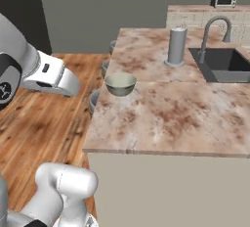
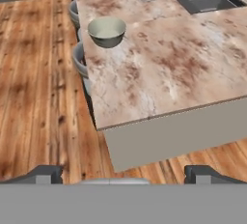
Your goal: Pick up the bowls from the cabinet and place each bowl in front of a stool on the dining counter.
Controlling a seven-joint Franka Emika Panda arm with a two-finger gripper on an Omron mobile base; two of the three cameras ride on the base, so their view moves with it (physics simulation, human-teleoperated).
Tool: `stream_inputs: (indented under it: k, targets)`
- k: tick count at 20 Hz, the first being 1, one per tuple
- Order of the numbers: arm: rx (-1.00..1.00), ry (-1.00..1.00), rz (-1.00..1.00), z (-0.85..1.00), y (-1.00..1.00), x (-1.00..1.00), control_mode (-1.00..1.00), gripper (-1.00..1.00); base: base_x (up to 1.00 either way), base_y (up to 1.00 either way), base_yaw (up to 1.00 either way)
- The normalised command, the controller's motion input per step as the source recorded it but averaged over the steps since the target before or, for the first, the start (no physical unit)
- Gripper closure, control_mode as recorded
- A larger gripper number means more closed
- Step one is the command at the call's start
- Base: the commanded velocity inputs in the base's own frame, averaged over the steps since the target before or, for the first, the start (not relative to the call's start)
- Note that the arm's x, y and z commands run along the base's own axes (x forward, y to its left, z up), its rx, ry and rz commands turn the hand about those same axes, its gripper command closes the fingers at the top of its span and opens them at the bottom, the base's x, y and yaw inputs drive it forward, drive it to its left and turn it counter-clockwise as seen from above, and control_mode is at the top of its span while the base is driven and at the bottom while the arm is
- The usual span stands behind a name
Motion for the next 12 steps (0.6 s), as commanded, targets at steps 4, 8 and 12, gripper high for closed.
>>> stream_inputs:
  k: [4,8,12]
  targets:
    - [0.00,0.00,0.00,0.00,0.00,0.00,1.00,-1.00,-0.44,-0.35,-0.59]
    - [0.00,0.00,0.00,0.00,0.00,0.00,1.00,-1.00,-0.03,-0.25,-0.75]
    - [0.00,0.00,0.00,0.00,0.00,0.00,1.00,-1.00,0.00,-0.27,-0.79]
